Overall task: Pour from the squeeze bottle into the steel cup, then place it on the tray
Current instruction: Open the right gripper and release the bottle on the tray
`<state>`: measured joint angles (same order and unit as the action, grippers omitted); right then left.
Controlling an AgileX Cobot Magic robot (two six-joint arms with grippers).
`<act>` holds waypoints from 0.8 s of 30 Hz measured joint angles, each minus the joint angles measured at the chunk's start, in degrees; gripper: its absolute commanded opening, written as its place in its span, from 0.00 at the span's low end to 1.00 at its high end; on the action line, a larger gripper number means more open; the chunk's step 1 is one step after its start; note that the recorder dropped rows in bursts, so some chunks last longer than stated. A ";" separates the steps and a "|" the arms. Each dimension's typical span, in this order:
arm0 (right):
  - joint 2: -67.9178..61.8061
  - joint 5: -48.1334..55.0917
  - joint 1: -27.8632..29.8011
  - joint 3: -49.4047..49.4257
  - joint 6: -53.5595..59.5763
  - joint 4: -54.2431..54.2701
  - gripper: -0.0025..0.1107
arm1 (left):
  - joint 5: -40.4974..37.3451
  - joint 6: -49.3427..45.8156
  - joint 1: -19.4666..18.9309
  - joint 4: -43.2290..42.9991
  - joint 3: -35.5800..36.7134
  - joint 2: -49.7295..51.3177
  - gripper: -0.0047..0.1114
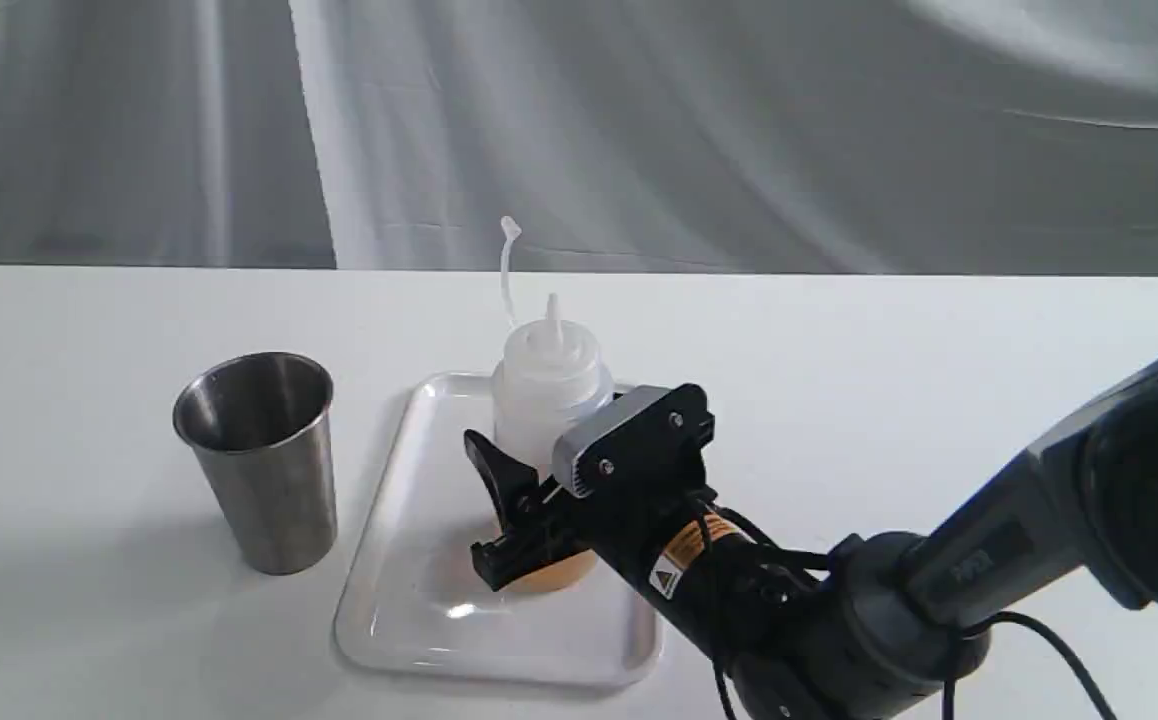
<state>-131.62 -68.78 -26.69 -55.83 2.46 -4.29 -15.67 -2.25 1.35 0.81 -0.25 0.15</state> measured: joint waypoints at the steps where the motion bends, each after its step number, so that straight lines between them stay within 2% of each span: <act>1: 0.00 0.00 0.00 0.00 0.00 0.00 0.33 | 0.00 0.00 0.00 0.00 0.00 0.00 0.04; 6: 0.00 0.00 0.00 0.00 0.00 0.00 0.61 | 0.00 0.00 0.00 0.00 0.00 0.00 0.04; 10: 0.00 -0.25 0.00 -0.09 -0.27 -0.11 0.76 | 0.00 0.00 0.00 0.00 0.00 0.00 0.04; 15: 0.00 -0.35 0.00 -0.09 -1.23 -0.21 0.81 | 0.00 0.00 0.00 0.00 0.00 0.00 0.04; 24: 0.00 -0.48 0.00 -0.09 -1.72 -0.32 0.81 | 0.00 0.00 0.00 0.00 0.00 0.00 0.04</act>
<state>-131.62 -69.26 -26.69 -55.91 0.74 -4.61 -15.67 -2.25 1.35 0.81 -0.25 0.15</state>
